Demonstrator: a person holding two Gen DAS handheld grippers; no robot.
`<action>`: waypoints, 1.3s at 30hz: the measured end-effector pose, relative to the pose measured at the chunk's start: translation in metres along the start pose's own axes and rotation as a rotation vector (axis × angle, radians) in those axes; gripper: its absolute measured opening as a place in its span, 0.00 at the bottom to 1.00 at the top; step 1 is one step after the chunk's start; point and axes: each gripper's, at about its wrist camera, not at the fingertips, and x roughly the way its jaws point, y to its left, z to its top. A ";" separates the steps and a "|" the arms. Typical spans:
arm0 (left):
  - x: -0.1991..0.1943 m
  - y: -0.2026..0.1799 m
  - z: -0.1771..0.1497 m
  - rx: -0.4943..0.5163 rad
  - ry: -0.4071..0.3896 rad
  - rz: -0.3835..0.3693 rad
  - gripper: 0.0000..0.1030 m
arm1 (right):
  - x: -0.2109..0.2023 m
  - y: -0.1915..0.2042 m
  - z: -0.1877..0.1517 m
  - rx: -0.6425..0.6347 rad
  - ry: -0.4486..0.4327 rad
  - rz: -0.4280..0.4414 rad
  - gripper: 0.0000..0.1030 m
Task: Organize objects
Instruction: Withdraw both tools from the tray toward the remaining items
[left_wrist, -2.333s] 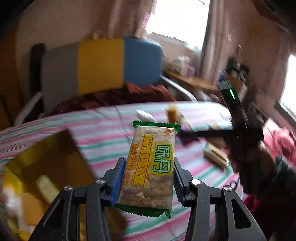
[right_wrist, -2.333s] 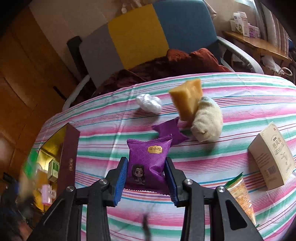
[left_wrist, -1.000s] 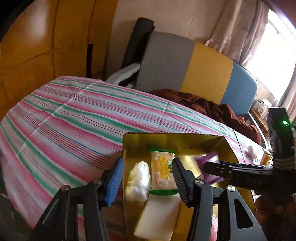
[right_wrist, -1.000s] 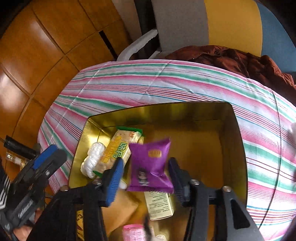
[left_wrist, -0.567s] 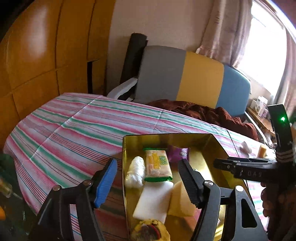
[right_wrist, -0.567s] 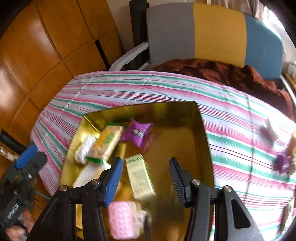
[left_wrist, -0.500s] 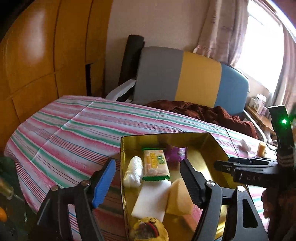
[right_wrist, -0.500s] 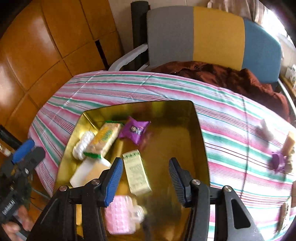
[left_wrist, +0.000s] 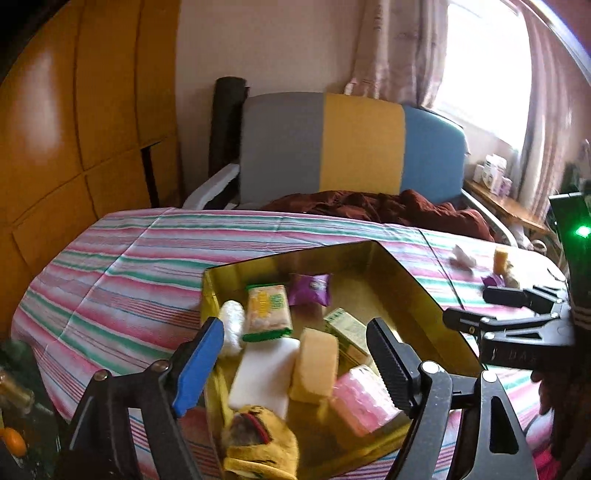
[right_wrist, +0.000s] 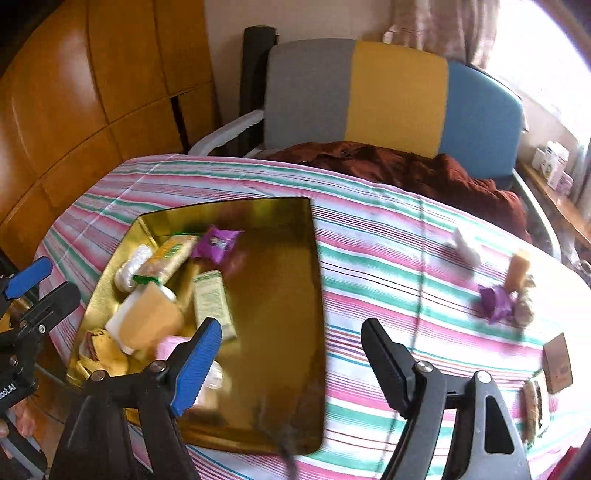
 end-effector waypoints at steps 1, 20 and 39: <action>0.000 -0.003 0.000 0.009 0.001 -0.005 0.78 | -0.001 -0.008 -0.002 0.013 0.003 -0.010 0.77; -0.002 -0.060 -0.003 0.128 0.025 -0.098 0.80 | -0.018 -0.199 -0.044 0.278 0.103 -0.255 0.77; 0.007 -0.129 -0.006 0.255 0.073 -0.230 0.81 | -0.013 -0.357 -0.123 0.875 0.204 -0.261 0.77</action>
